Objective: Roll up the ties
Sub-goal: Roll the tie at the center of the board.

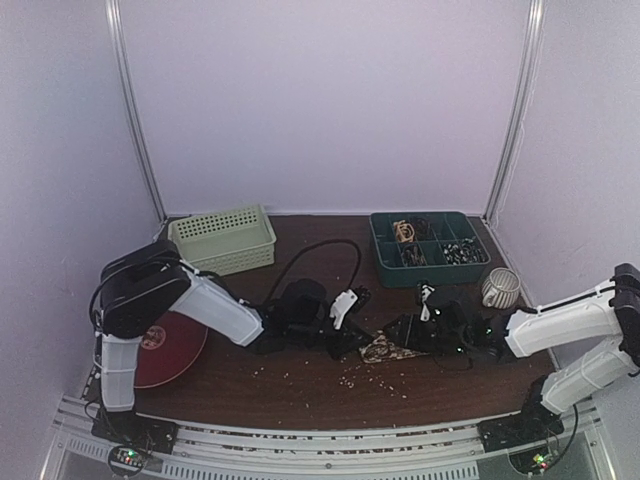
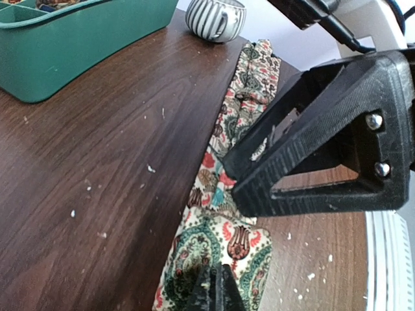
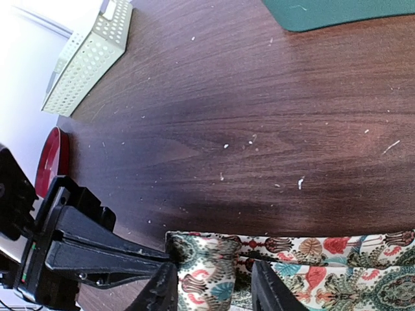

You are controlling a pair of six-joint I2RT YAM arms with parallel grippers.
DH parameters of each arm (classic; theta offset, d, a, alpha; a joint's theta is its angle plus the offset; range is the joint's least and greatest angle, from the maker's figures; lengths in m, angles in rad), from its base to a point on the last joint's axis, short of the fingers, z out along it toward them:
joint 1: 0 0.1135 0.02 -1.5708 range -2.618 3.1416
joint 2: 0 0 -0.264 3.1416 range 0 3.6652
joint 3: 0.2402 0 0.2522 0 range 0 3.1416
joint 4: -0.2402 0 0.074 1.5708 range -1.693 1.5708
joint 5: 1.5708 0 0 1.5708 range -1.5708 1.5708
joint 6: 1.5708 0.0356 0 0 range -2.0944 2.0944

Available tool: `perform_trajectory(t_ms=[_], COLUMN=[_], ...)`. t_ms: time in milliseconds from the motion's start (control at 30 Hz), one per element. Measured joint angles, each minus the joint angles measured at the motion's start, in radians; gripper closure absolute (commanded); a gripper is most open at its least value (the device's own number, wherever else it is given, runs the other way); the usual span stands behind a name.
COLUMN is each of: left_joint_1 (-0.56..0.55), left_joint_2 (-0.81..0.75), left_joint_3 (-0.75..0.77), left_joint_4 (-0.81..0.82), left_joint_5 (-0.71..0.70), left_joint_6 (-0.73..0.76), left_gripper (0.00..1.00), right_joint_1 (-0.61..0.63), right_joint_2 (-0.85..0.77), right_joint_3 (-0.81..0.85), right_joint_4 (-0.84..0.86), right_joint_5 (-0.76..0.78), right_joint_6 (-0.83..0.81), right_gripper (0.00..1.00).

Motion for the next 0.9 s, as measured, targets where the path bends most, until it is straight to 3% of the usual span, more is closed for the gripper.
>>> perform_trajectory(t_ms=[233,300,433,500,767,900], left_joint_1=[-0.004,-0.004,-0.004,-0.004,-0.004,-0.004], left_joint_2=[0.029,0.029,0.019,0.001,-0.227,-0.304], left_joint_3=[0.035,0.035,0.017,-0.004,-0.200,-0.291], left_joint_4=[-0.019,-0.019,-0.020,-0.026,-0.128,-0.162], left_joint_5=[-0.001,-0.001,-0.004,-0.013,-0.136,-0.150], left_joint_6=[0.011,0.012,0.039,0.054,0.240,0.325], left_gripper=[0.99,0.92,0.63,0.54,0.37,0.35], right_joint_1=[-0.045,-0.048,-0.049,-0.049,0.000,0.057], right_joint_2=[0.061,0.095,0.155,0.166,0.222,0.279], right_joint_3=[0.000,0.000,0.000,0.000,-0.001,0.024], right_joint_4=[0.034,0.050,0.082,0.104,0.204,0.249], right_joint_5=[-0.076,-0.105,-0.163,-0.184,-0.217,-0.217], right_joint_6=[-0.002,-0.002,0.005,0.009,0.048,0.079], right_gripper=[0.60,0.62,0.68,0.70,0.73,0.74])
